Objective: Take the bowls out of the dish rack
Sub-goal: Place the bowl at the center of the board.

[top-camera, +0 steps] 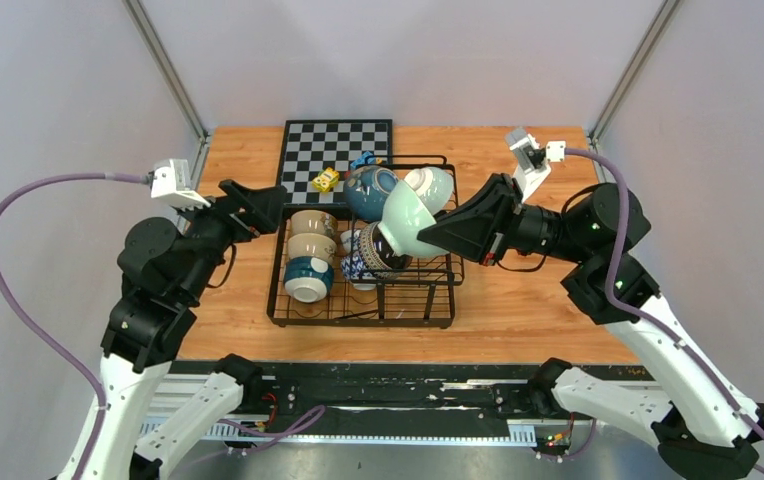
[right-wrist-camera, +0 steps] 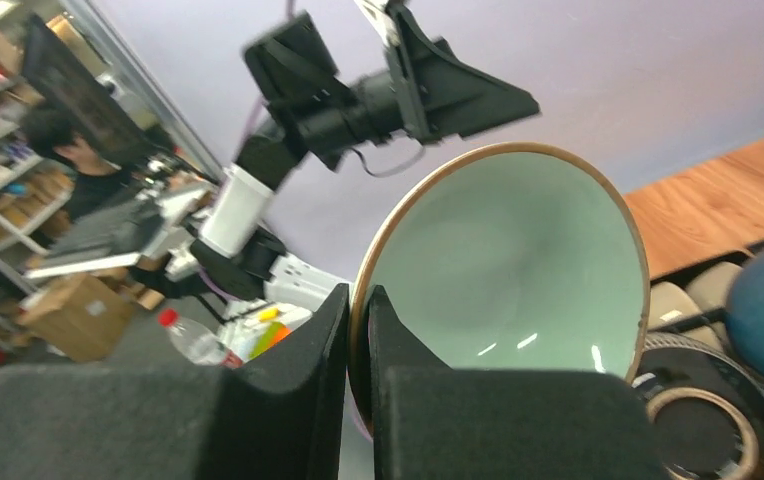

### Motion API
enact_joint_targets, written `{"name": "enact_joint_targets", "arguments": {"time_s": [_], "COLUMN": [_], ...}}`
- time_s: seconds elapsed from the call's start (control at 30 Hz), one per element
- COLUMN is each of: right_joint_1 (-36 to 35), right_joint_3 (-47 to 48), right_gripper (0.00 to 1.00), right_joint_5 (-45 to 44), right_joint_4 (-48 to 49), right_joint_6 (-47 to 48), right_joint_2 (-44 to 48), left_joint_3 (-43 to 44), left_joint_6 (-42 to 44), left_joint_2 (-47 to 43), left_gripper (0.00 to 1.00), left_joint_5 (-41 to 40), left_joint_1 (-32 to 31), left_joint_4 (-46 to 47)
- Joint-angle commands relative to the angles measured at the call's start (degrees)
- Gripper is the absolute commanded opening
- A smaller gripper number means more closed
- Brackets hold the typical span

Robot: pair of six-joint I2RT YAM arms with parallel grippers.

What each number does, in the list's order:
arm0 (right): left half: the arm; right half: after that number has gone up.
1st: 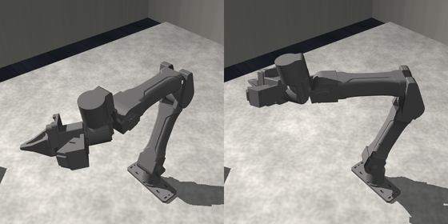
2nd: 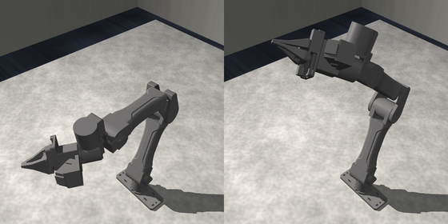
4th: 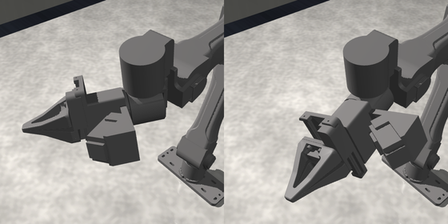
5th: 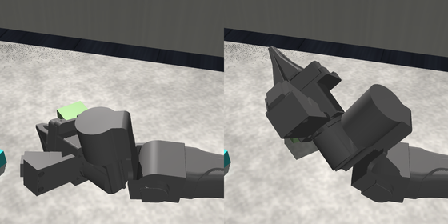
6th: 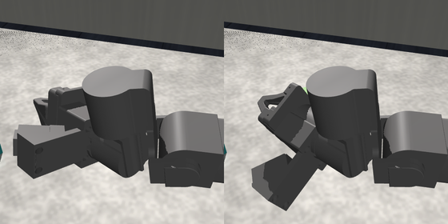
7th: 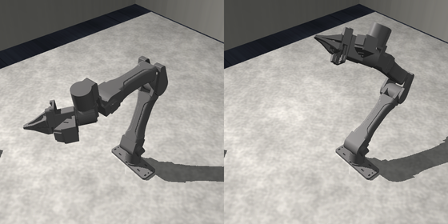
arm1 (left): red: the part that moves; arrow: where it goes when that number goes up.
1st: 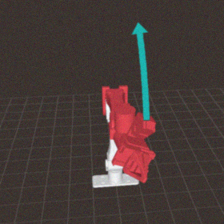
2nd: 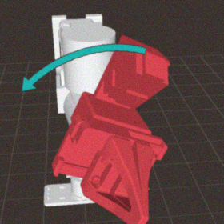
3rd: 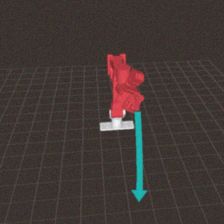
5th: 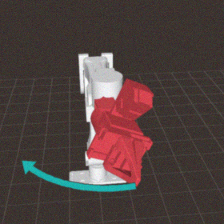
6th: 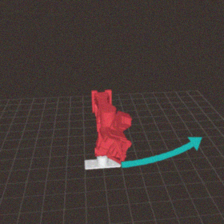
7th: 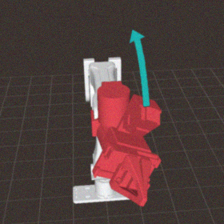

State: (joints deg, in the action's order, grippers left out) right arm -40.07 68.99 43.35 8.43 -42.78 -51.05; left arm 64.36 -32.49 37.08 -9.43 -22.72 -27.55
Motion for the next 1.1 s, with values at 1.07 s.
{"name": "enact_joint_targets", "arguments": {"time_s": [1.07], "right_joint_1": [-41.29], "right_joint_3": [36.27], "right_gripper": [0.00], "right_joint_5": [-64.63], "right_joint_4": [-51.31], "right_joint_6": [65.90], "right_joint_2": [-18.82], "left_joint_3": [17.32], "left_joint_6": [10.56], "left_joint_2": [10.73], "left_gripper": [1.00], "left_joint_5": [18.01], "left_joint_1": [-0.31], "left_joint_4": [-8.59]}}
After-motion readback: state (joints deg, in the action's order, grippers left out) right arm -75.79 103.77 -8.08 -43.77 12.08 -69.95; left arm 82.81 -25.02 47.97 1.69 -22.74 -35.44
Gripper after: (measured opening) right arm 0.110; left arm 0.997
